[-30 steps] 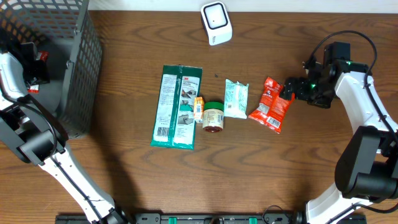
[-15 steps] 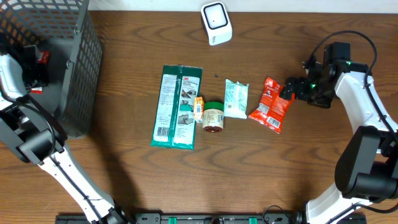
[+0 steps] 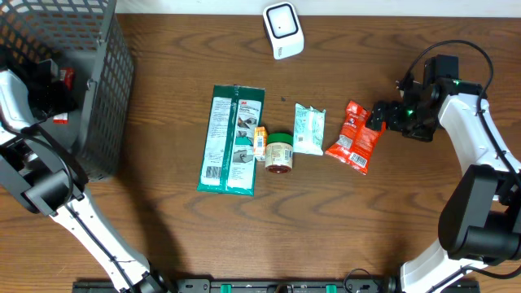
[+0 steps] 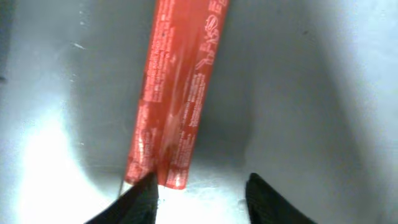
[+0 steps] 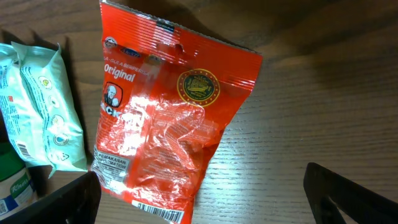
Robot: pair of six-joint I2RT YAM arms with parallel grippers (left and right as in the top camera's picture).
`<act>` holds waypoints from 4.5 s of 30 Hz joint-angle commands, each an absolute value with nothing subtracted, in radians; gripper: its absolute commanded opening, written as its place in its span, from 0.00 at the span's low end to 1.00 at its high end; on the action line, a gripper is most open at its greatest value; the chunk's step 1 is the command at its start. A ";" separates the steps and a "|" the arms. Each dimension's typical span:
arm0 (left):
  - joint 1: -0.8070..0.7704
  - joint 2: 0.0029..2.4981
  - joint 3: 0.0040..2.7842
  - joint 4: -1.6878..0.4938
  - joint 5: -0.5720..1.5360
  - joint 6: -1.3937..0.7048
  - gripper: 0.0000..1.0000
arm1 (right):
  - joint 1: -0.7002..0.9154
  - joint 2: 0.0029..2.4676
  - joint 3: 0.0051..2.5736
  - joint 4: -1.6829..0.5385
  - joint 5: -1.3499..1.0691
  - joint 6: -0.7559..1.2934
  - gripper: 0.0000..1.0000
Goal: Scan the item barcode
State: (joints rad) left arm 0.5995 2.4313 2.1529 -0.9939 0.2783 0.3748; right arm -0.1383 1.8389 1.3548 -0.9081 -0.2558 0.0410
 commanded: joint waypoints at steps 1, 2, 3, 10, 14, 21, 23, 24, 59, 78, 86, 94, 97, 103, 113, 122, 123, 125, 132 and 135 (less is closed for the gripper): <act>0.590 2.370 2.138 -0.992 0.306 0.357 0.54 | -0.141 1.831 1.364 -0.909 -0.255 0.037 0.99; 0.588 2.358 2.138 -0.985 0.306 0.357 0.54 | -0.141 1.831 1.364 -0.909 -0.255 0.037 0.99; 0.588 2.347 2.138 -0.979 0.305 0.357 0.55 | -0.141 1.831 1.364 -0.909 -0.255 0.037 0.99; 0.584 2.333 2.138 -0.889 0.305 0.353 0.61 | -0.141 1.831 1.364 -0.909 -0.255 0.037 0.99; 0.583 2.346 2.135 -0.834 0.302 0.353 0.61 | -0.141 1.831 1.364 -0.909 -0.255 0.037 0.99; 0.582 2.407 2.127 -0.813 0.303 0.353 0.61 | -0.141 1.831 1.364 -0.909 -0.255 0.037 0.99; 0.582 2.428 2.118 -0.812 0.302 0.353 0.62 | -0.141 1.831 1.364 -0.909 -0.255 0.037 0.99; 0.582 2.436 2.114 -0.810 0.302 0.353 0.61 | -0.141 1.831 1.364 -0.909 -0.255 0.037 0.99; 0.572 1.853 2.111 -0.894 0.299 0.087 0.07 | -0.141 1.831 1.364 -0.909 -0.255 0.037 0.99; 0.153 1.614 2.046 -1.316 0.524 0.023 0.07 | -0.141 1.831 1.364 -0.909 -0.255 0.037 0.99; -0.069 1.614 1.866 -1.216 0.524 0.024 0.08 | -0.141 1.831 1.364 -0.909 -0.255 0.037 0.99; -0.187 1.614 1.750 -1.107 0.524 0.025 0.07 | -0.141 1.831 1.364 -0.909 -0.256 0.037 0.99; -0.215 1.614 1.738 -1.091 0.524 0.025 0.07 | -0.141 1.831 1.364 -0.908 -0.256 0.037 0.99; -0.289 1.614 1.732 -1.071 0.524 0.205 0.07 | -0.142 1.831 1.365 -0.951 -0.406 0.078 0.99; -0.446 1.614 1.732 -1.027 0.381 0.472 0.07 | -0.233 1.831 1.415 -0.960 -0.719 0.077 0.99; -0.530 1.614 1.732 -0.918 0.253 0.435 0.07 | -0.338 1.829 1.415 -0.968 -1.336 -0.163 0.79; -0.535 1.615 1.731 -0.908 0.241 0.427 0.07 | -0.339 1.828 1.415 -0.971 -1.362 -0.189 0.78; -0.540 1.623 1.731 -0.875 0.198 0.340 0.07 | -0.330 1.821 1.415 -0.989 -1.363 -0.237 0.77; -0.550 1.696 1.731 -0.847 0.195 -0.011 0.07 | -0.282 1.799 1.415 -1.008 -1.243 -0.262 0.80; -0.567 1.746 1.731 -0.846 0.201 -0.130 0.07 | -0.280 1.799 1.414 -1.032 -1.104 -0.250 0.80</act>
State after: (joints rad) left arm -0.5449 1.6833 1.7393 -0.8478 0.2092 0.0879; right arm -0.2848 1.8271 1.3964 -1.0157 -1.2335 -0.2279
